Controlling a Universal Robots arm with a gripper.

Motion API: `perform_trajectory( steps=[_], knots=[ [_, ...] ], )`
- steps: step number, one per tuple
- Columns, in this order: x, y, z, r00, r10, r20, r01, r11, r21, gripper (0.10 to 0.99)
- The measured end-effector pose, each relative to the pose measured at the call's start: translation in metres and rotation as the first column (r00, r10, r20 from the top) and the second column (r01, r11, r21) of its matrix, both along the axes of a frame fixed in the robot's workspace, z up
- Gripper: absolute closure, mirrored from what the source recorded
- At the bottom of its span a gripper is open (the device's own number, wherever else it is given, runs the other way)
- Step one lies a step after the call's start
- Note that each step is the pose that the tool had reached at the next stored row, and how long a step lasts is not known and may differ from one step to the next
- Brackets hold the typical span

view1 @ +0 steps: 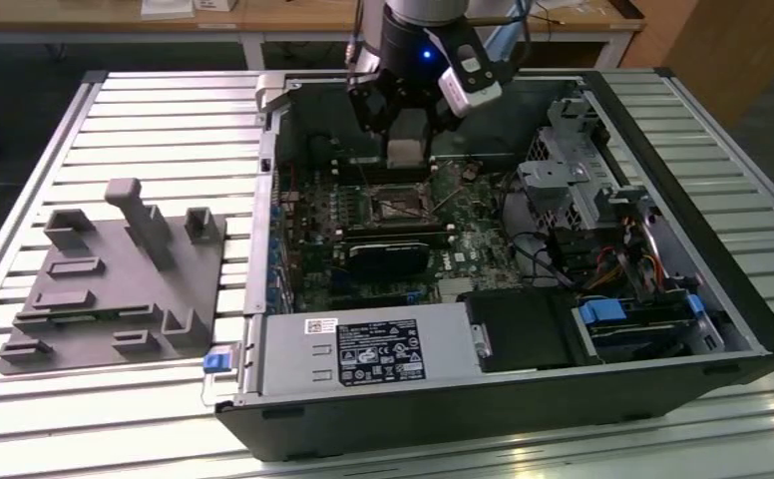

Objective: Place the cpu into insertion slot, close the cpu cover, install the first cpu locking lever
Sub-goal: 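Place the cpu into insertion slot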

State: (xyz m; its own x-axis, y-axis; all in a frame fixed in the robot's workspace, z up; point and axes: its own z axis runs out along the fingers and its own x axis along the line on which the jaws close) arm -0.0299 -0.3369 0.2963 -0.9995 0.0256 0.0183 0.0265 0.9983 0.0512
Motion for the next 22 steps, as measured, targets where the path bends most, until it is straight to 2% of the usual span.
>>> perform_trajectory(
  steps=[16,22],
  knots=[
    [0.0071,0.0039,-0.0255,1.0,0.0,0.0,0.0,1.0,-0.006,0.549],
    [0.0083,0.0054,-0.0302,1.0,0.0,0.0,0.0,1.0,-0.009,0.549]
  ],
)
